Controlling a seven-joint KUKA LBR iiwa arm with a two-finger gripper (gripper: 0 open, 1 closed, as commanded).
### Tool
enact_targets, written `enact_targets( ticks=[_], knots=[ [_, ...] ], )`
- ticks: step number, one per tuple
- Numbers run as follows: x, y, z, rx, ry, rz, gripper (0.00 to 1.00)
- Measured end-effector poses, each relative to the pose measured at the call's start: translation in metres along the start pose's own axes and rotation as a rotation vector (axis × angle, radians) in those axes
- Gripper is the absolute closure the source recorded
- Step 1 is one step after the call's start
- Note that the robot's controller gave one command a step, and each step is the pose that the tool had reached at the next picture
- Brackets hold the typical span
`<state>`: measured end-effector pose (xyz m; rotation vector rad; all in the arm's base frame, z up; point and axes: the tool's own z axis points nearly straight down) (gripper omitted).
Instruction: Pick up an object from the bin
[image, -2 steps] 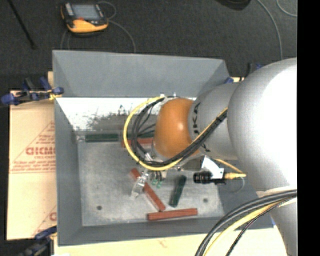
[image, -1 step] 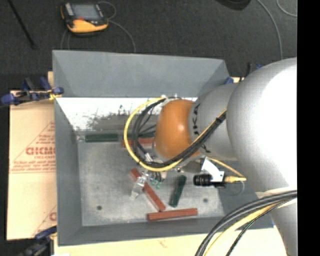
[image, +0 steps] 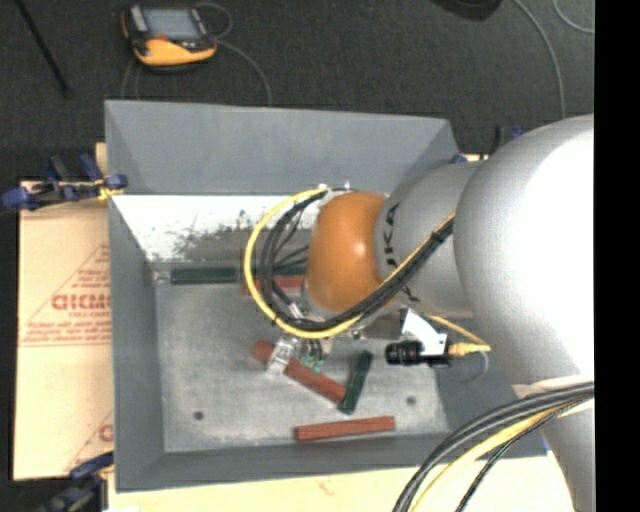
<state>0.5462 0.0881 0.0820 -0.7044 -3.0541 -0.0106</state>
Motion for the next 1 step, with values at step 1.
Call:
enact_targets(
  ticks=[1],
  knots=[
    [-0.0001, 0.0000, 0.0000, 0.000, 0.000, 0.001, 1.00]
  ],
)
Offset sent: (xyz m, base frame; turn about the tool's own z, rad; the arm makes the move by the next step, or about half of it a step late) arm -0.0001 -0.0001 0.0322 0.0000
